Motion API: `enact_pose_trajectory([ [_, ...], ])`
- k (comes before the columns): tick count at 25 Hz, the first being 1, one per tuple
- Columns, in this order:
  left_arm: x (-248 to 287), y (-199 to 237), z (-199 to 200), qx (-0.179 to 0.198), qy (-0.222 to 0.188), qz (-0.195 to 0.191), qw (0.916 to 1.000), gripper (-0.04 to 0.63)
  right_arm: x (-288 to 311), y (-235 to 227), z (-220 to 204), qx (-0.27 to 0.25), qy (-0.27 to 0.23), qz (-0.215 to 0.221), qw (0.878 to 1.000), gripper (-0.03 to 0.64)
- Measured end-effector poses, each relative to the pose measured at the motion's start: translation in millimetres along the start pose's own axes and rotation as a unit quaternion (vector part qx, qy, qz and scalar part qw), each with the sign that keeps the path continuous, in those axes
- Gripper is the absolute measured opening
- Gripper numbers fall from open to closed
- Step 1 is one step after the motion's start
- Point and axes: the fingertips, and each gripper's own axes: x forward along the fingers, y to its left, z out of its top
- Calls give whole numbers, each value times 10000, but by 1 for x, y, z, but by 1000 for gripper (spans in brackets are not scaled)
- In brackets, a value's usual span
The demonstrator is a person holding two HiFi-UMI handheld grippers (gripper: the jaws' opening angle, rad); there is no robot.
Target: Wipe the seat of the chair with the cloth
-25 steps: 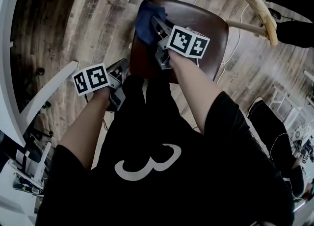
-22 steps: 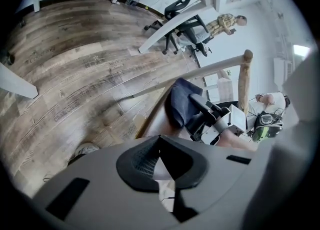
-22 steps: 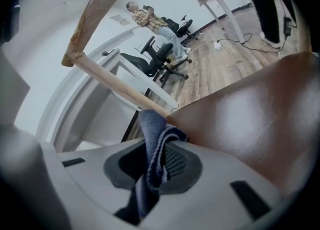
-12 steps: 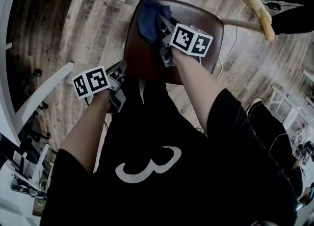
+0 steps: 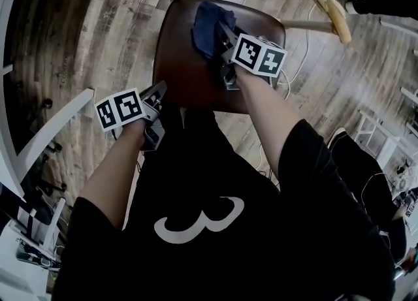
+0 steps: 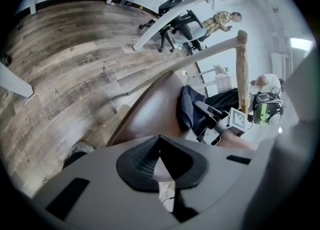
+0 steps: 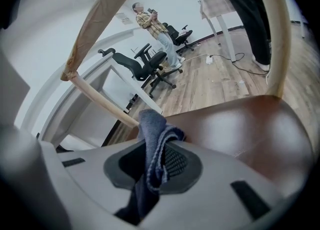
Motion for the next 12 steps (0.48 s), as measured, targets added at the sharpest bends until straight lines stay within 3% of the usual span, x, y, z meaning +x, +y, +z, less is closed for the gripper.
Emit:
enact_pose_trajectory([
  [12,26,-10,-18,199,357,74,9991,12,-47,-69,12,252,-336,-562,9975,54],
])
